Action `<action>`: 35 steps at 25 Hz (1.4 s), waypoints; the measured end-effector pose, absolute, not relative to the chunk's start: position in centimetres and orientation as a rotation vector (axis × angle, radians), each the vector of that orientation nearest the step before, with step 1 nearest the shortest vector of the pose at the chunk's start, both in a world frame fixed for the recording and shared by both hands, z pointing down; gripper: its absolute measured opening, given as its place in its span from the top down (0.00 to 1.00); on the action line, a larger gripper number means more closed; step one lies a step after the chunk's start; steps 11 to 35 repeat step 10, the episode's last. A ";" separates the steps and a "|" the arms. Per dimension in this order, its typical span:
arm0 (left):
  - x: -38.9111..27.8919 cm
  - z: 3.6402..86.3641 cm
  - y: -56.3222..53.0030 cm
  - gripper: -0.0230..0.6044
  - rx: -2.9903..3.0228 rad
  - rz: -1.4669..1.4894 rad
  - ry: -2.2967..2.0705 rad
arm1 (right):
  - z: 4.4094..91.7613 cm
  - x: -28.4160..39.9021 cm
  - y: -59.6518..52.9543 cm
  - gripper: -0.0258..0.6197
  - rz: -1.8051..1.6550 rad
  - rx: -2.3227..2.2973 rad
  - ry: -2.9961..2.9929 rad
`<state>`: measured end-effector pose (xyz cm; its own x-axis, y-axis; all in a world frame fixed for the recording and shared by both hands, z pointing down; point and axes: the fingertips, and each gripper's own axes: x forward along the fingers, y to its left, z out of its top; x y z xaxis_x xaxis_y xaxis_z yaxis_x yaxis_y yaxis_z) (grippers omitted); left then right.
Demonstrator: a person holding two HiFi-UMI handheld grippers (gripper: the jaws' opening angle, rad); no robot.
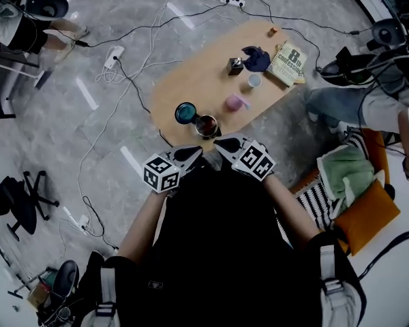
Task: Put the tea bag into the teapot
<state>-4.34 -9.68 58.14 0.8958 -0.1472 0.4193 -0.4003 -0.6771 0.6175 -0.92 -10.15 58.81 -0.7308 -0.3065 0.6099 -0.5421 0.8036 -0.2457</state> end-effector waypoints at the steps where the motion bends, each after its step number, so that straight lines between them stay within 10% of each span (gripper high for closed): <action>1: -4.3 58.1 -9.6 0.94 2.307 0.436 -0.389 | 58.8 -1.0 -10.2 0.95 0.559 0.626 -2.429; 35: -4.3 58.2 -9.4 0.94 2.304 0.434 -0.386 | 59.2 -1.7 -10.1 0.95 0.541 0.595 -2.415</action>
